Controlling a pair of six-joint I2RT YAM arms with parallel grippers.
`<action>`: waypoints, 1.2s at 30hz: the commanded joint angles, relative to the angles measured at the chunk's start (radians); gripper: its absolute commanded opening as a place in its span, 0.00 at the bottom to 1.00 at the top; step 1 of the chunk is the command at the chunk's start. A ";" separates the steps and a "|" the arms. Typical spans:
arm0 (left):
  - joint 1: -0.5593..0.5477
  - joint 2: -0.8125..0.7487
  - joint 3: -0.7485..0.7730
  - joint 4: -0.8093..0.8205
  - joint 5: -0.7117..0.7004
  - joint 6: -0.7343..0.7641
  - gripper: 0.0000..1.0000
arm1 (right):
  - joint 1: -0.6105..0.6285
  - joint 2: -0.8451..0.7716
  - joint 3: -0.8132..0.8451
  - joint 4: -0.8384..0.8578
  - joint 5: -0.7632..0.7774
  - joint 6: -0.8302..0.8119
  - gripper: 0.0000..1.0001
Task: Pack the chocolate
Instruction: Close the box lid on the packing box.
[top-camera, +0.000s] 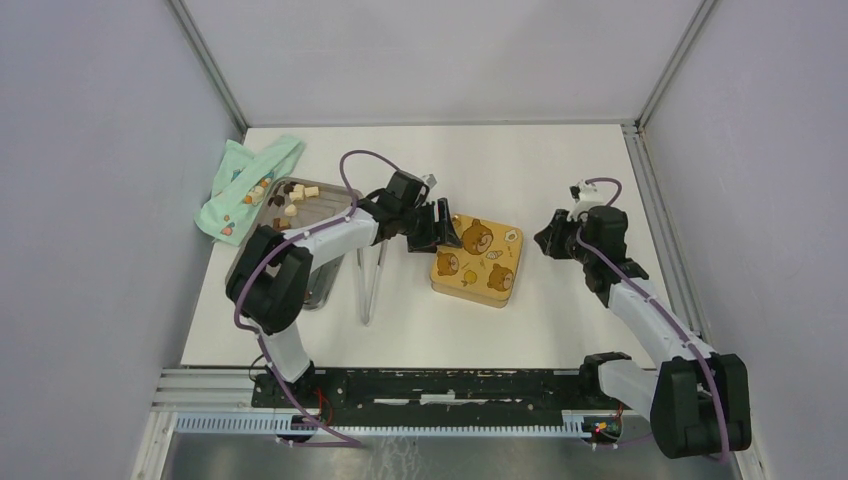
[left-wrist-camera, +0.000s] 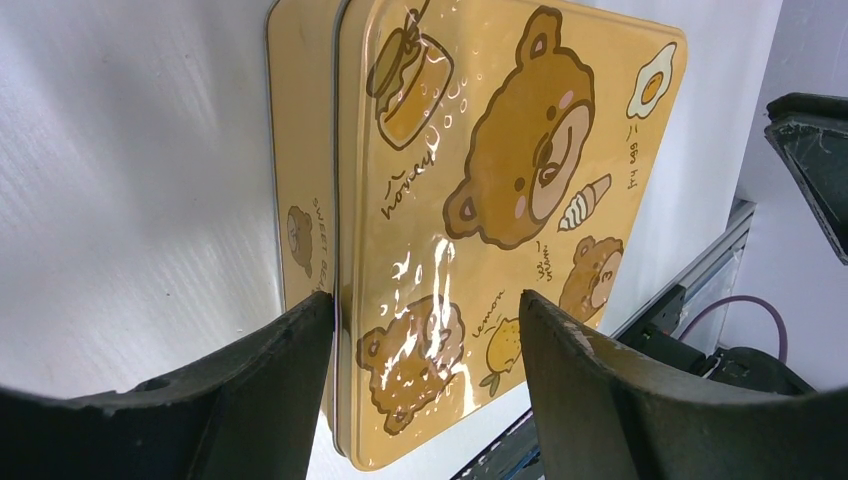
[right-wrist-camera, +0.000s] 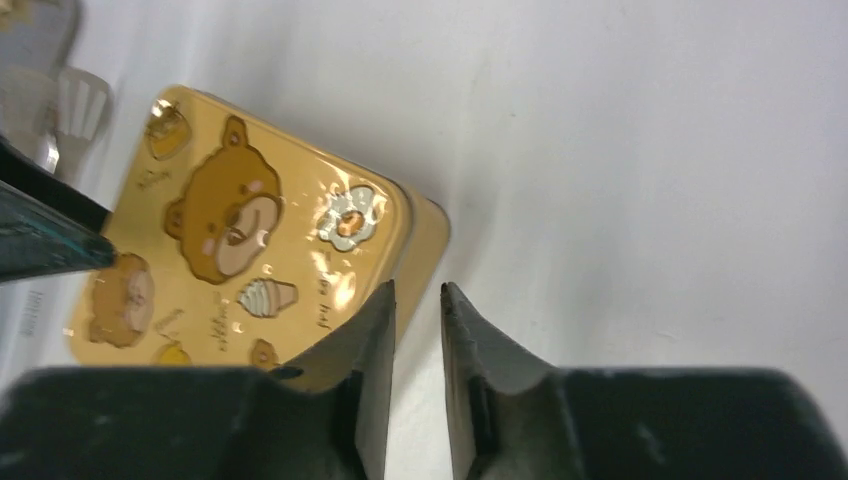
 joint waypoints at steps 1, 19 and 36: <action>-0.010 0.012 0.047 -0.003 0.034 0.042 0.73 | -0.005 0.016 -0.023 0.031 0.050 -0.155 0.21; -0.058 0.060 0.031 0.000 0.040 -0.015 0.67 | 0.009 0.375 0.175 0.064 -0.388 -0.097 0.09; -0.072 -0.055 -0.038 0.060 -0.093 -0.090 0.71 | -0.094 0.307 0.446 -0.263 -0.397 -0.641 0.37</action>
